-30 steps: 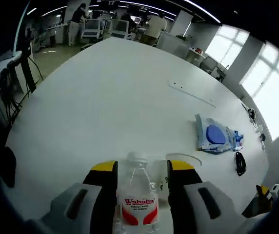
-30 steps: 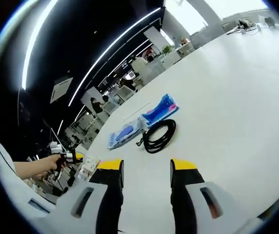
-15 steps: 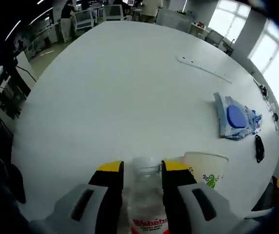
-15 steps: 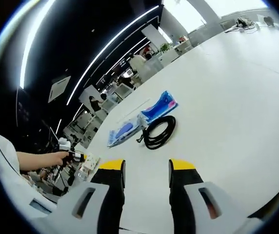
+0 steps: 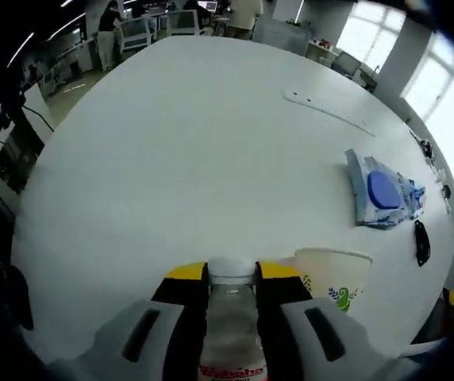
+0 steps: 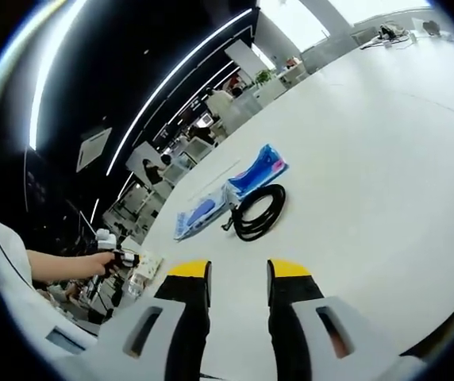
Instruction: Arrange the tabletop items into an orderly group along one side of the table until the central work area is clear of visible clutter.
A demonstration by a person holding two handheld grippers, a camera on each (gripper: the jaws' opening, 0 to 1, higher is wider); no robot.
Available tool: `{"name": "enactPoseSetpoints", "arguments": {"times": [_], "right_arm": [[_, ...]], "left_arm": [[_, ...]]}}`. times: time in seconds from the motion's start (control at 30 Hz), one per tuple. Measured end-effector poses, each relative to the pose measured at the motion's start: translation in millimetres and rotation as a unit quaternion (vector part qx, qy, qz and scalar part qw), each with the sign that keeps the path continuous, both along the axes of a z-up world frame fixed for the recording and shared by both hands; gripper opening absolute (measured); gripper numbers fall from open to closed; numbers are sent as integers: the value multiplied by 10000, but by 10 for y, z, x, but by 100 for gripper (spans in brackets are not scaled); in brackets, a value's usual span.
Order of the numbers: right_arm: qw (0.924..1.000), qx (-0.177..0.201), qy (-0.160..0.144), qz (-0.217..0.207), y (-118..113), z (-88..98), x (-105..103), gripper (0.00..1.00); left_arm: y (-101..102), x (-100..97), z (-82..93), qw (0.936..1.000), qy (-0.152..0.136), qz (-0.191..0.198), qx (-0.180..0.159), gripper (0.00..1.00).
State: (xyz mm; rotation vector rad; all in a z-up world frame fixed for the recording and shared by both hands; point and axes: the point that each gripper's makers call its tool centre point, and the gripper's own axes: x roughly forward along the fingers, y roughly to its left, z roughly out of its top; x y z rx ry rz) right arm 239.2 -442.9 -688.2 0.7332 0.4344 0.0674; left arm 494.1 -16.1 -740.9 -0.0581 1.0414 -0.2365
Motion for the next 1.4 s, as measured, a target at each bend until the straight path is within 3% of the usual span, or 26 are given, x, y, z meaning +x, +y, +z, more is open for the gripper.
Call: {"name": "enactPoseSetpoints", "arguments": {"times": [0.17,0.27,0.43,0.57,0.67,0.7,0.8,0.87,0.93,1.1,1.3,1.4], "right_arm": [[10000,-14,-75,36,20,26,17,22],[9999,49,-91,28,33,11,19,22],[9997,133,-185,54,61,46,37,22],[9995,123,-291,79,88,119,68,21],[9992,150,-365,56,79,149,85,21],[9992,160,-372,59,75,147,88,21],[9989,119,-424,136,112,183,100,20],[9987,98,-459,175,136,208,103,20],[9985,101,-490,203,149,215,104,20],[9985,108,-488,227,182,212,74,20],[9985,99,-467,256,185,191,49,20],[9984,82,-496,270,192,205,57,20]], "left_arm": [[89,81,261,9992,-357,65,-137,20],[155,199,495,9956,-920,7,-165,20],[289,280,802,9882,-1483,217,-305,19],[301,339,1116,9771,-2054,229,-510,19],[329,423,1417,9578,-2798,248,-604,19],[352,436,1470,9559,-2869,312,-543,19],[388,603,1714,9387,-3316,614,-713,19],[394,709,1823,9319,-3429,758,-904,19],[371,826,1889,9326,-3405,710,-962,19],[208,1021,2022,9347,-3466,296,-735,19],[2,1105,2219,9301,-3588,39,-784,19],[-126,1145,2230,9304,-3582,-147,-766,19]]}}
